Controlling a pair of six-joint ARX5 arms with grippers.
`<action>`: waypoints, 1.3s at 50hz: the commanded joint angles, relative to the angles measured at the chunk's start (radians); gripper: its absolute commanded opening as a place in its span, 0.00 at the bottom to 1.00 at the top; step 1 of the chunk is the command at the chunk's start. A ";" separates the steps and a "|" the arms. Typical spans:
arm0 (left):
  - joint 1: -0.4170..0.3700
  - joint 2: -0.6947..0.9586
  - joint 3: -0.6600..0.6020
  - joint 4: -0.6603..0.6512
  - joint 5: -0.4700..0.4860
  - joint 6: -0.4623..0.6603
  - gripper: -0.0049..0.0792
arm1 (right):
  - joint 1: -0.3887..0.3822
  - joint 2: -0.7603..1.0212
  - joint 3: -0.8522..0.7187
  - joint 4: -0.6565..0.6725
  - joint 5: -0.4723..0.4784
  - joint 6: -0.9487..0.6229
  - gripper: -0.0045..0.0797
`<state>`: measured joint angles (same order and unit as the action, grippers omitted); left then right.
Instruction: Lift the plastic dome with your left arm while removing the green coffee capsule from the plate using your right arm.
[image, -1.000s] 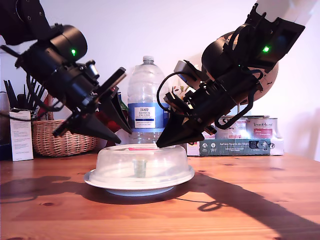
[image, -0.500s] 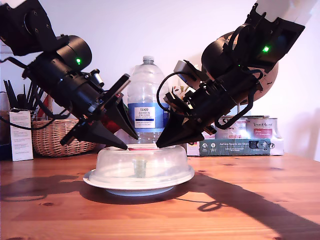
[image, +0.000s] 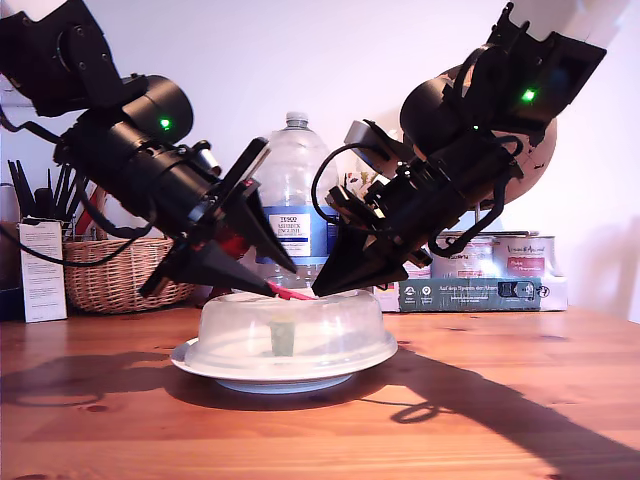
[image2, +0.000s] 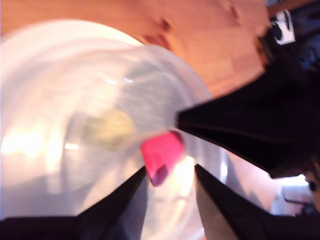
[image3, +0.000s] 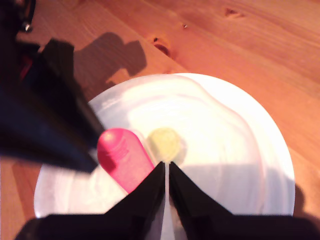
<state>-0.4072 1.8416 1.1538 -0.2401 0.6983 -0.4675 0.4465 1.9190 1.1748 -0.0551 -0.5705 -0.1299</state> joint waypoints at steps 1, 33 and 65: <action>-0.003 0.030 0.012 0.001 0.005 0.018 0.36 | 0.005 0.018 -0.011 -0.031 0.004 -0.002 0.04; -0.001 0.030 0.012 0.002 0.001 0.042 0.36 | 0.002 -0.019 0.053 -0.252 0.053 -0.085 0.04; -0.002 0.030 0.012 0.032 -0.003 0.048 0.36 | 0.003 -0.020 0.228 -0.521 0.250 -0.158 0.04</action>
<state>-0.4099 1.8416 1.1542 -0.2153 0.6949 -0.4309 0.4469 1.8999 1.4105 -0.5541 -0.3412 -0.2775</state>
